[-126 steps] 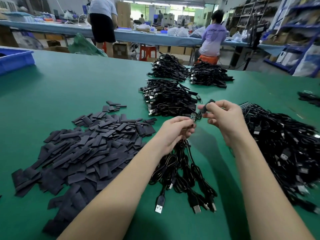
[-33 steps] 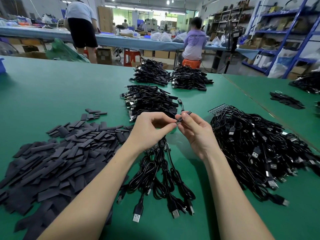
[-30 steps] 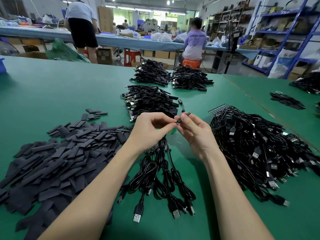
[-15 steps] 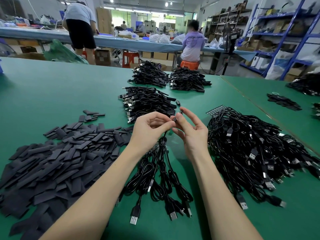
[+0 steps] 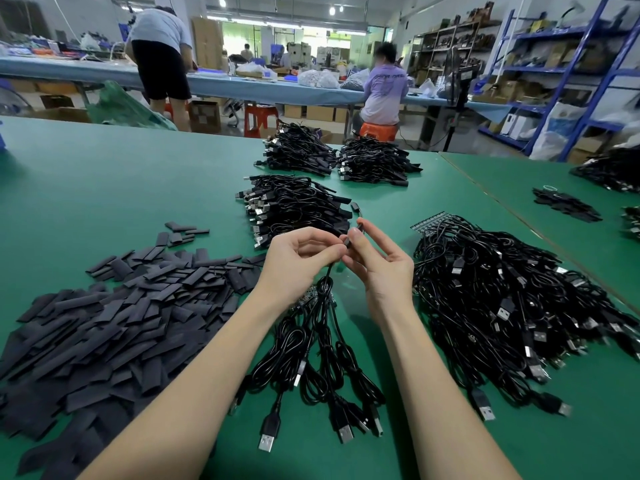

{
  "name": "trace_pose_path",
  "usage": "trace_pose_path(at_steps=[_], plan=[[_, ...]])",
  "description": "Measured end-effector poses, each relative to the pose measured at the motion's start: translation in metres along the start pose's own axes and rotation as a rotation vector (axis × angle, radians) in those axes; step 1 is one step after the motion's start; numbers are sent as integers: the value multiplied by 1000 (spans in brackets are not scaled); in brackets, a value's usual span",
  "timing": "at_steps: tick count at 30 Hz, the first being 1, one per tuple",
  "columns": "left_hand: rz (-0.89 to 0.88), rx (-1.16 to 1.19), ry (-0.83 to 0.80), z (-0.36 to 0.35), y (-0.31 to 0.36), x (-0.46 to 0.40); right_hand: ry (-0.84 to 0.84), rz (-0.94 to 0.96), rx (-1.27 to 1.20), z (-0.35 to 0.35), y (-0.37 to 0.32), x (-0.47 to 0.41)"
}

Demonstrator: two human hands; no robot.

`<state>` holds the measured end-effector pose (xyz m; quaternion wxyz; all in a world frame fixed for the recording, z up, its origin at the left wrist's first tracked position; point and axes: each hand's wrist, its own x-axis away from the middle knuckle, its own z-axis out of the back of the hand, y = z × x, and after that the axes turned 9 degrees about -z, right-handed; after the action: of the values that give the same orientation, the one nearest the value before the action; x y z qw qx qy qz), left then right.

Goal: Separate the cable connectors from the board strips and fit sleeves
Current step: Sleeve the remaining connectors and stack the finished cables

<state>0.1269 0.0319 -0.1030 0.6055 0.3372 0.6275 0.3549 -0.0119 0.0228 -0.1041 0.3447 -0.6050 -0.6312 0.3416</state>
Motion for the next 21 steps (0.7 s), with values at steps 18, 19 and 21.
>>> trace_pose_path(at_steps=[18,19,21], plan=[[441,-80,-233,0,19,-5,270,-1,-120,13,-22,-14],[421,-82,-189,-1,20,-6,266,-31,-63,13,-22,-13],[344,-152,-110,-2,22,-9,243,-108,70,11,-17,-12]])
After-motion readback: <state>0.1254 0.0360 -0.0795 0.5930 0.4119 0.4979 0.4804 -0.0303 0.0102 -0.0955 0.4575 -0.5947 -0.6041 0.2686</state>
